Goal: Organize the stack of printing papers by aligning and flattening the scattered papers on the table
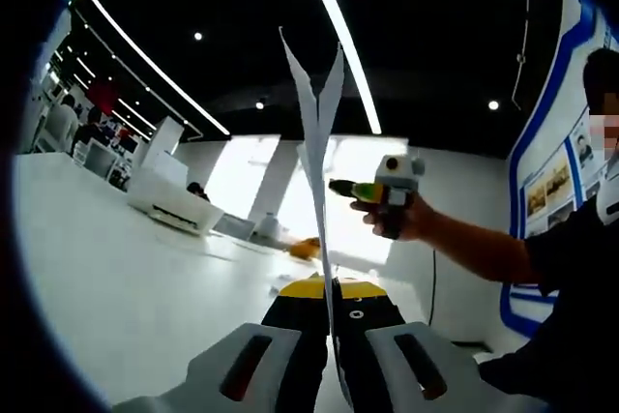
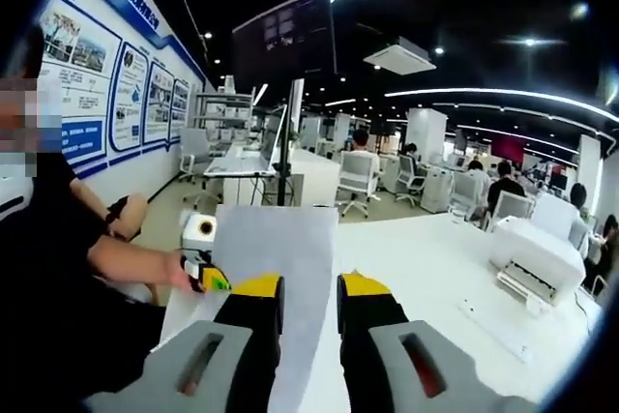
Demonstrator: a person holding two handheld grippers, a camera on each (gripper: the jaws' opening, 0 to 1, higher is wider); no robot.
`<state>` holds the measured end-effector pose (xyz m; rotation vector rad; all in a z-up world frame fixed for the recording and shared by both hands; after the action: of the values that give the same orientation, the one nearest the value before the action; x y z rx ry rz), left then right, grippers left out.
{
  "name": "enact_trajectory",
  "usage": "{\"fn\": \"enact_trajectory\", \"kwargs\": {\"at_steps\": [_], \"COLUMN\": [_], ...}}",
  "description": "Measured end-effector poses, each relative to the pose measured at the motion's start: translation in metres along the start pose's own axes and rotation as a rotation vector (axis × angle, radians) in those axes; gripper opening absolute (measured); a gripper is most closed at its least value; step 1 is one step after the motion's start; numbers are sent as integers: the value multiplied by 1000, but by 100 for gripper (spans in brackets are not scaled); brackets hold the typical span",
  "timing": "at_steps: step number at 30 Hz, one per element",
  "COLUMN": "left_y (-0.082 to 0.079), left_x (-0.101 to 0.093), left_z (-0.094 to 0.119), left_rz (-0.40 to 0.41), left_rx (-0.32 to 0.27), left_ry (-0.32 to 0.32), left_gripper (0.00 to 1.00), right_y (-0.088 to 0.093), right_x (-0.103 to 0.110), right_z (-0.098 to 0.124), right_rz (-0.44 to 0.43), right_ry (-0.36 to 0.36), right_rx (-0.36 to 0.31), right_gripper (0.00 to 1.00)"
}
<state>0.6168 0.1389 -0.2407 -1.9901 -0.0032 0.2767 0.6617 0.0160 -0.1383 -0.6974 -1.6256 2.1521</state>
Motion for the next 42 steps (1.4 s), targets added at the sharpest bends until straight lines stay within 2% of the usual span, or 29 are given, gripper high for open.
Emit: {"fn": "enact_trajectory", "kwargs": {"at_steps": [7, 16, 32, 42], "left_y": [1, 3, 4, 5], "left_x": [0, 0, 1, 1], "left_z": [0, 0, 2, 2], "left_rz": [-1, -6, 0, 0], "left_rx": [7, 17, 15, 23], "left_ry": [-4, -8, -18, -20], "left_gripper": [5, 6, 6, 6], "right_y": [15, 31, 71, 93], "right_x": [-14, -37, -55, -73], "right_z": [25, 41, 62, 84], "right_rz": [-29, -49, -92, -122], "right_ry": [54, 89, 131, 188], "right_rx": [1, 9, 31, 43], "right_gripper": [18, 19, 23, 25]}}
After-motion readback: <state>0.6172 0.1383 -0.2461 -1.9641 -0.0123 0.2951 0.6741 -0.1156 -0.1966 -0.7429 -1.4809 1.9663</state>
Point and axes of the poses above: the point that each gripper's makers call its tool centre point, and the gripper's own axes: z roughly backward along the fingers, x roughly to its left, y roughly out of its underside, the point moved 1 cm from there along z, roughly backward along the fingers, and after that the axes turned 15 degrees about y, right-handed, at the moved point
